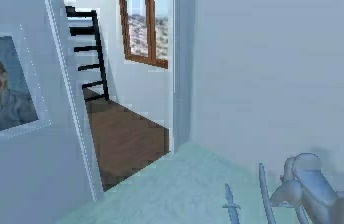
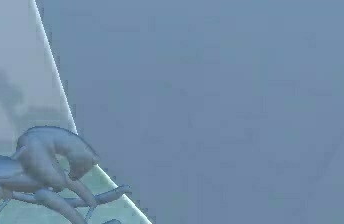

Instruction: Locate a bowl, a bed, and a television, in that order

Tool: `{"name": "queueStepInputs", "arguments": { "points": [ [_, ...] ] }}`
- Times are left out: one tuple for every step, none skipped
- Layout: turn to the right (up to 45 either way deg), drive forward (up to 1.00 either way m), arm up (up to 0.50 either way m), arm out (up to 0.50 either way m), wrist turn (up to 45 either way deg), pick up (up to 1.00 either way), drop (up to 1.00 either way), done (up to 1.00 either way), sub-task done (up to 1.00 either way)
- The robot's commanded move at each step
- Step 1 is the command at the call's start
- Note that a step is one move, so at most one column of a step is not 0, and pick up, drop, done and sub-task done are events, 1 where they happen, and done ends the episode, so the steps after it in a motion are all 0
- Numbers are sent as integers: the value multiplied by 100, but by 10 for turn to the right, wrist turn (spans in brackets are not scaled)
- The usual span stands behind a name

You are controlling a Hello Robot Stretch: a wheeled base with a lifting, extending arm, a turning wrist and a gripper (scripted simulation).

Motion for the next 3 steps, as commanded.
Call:
{"name": "queueStepInputs", "arguments": {
  "points": [
    [-240, 0, 0, 0, 0, 0, 0, 0, 0],
    [-30, 0, 0, 0, 0, 0, 0, 0, 0],
    [0, 35, 0, 0, 0, 0, 0, 0, 0]
  ]
}}
